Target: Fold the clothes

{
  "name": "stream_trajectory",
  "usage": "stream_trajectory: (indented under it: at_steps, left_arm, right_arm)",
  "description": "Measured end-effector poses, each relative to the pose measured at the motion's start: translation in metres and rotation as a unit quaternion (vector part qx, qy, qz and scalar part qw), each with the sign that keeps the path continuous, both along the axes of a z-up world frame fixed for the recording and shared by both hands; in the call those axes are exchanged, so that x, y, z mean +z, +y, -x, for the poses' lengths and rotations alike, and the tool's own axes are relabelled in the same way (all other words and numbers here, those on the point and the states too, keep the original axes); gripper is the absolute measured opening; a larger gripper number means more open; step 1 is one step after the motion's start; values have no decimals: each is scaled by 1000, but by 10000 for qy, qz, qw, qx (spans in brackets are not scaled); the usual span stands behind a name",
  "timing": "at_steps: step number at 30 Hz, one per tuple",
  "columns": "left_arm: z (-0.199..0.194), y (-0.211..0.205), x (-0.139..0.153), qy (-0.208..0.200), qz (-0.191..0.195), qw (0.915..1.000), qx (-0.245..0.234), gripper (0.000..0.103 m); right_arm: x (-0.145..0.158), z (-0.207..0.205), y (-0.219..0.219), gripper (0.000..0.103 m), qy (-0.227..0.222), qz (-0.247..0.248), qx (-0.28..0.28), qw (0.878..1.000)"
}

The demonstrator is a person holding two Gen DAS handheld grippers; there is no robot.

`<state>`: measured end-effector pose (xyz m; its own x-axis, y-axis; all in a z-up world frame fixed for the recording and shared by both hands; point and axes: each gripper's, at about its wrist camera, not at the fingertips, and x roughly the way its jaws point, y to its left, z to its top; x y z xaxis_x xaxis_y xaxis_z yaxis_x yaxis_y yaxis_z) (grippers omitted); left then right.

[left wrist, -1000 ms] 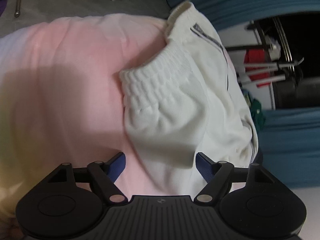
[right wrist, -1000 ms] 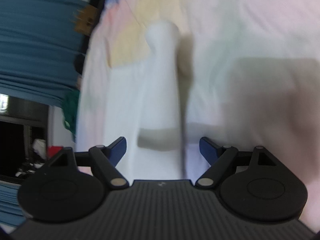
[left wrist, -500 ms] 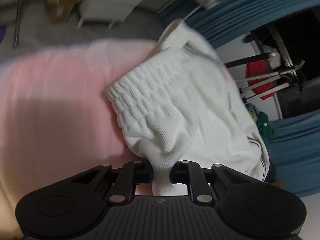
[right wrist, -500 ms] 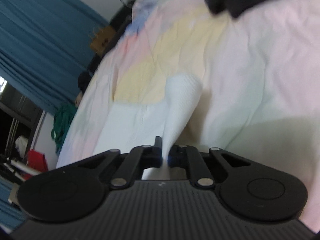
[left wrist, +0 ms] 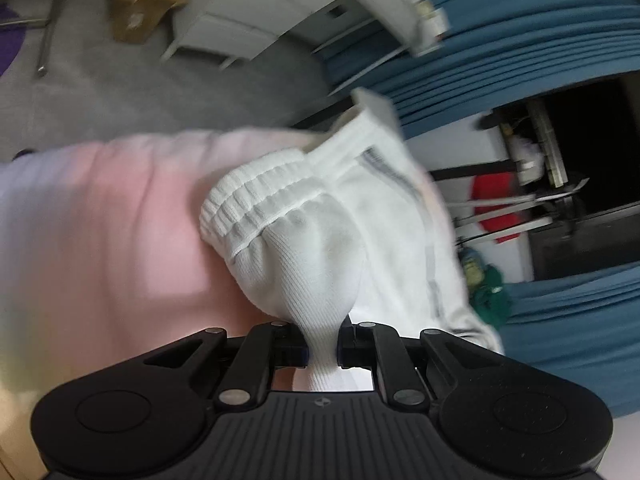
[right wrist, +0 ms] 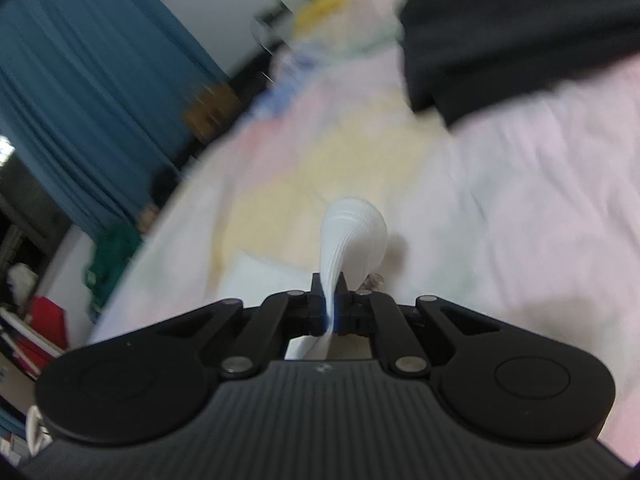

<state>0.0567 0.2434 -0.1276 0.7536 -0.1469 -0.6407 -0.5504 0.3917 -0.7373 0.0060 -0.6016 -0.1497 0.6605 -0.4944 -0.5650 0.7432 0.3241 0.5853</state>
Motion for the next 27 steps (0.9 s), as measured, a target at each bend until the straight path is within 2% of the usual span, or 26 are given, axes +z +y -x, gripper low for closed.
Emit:
stream_trajectory:
  at_steps: [4, 7, 8, 9, 10, 11, 12, 14, 15, 17, 20, 22, 24, 27]
  left_arm:
    - [-7, -12, 7, 224, -620, 9973, -317, 18]
    - [-6, -24, 18, 390, -1153, 9913, -502, 31]
    - [-3, -27, 23, 450, -1310, 9889, -535, 32]
    - [-2, -33, 29, 462, -1518, 9856, -587, 37]
    - [-2, -41, 36, 437, -1766, 9811, -654, 50]
    - [-1, -48, 43, 411, -2013, 9760, -720, 55]
    - [-1, -56, 50, 385, -2259, 9702, -785, 65]
    - [5, -78, 64, 275, -2946, 9512, -873, 74]
    - [9, -91, 72, 212, -3312, 9389, -909, 78]
    - [17, -117, 84, -38, -3955, 9134, -961, 81]
    - [14, -157, 92, -458, -4440, 8880, -1100, 81]
    - [7, -180, 92, -732, -4497, 8800, -1340, 81]
    - [-2, -202, 92, -889, -4502, 8747, -1562, 81]
    - [-32, -234, 89, -956, -4600, 8614, -1929, 81]
  right_arm:
    - [-24, -1, -11, 6, 512, -449, -19, 9977]
    - [-22, -3, -8, 9, 600, -341, 76, 9976]
    - [-19, -2, -6, 10, 590, -312, 80, 9977]
    - [-16, -2, -5, 15, 589, -274, 83, 9979]
    - [-12, -3, -3, 18, 634, -194, 84, 9978]
    - [-8, -4, -1, 33, 675, -97, 89, 9976]
    - [-2, -5, 3, 53, 687, 85, 118, 9975]
    - [14, -5, 15, 76, 698, 463, 96, 9964]
    - [22, -4, 21, 80, 677, 691, 65, 9953]
    - [39, -3, 32, 83, 575, 1128, 65, 9919]
    - [60, -9, 57, 83, 454, 1692, 446, 9835]
    - [73, -14, 76, 83, 334, 2068, 885, 9738]
    - [83, -20, 100, 83, 77, 2320, 1587, 9597]
    - [90, -38, 138, 83, -230, 2220, 2708, 9364]
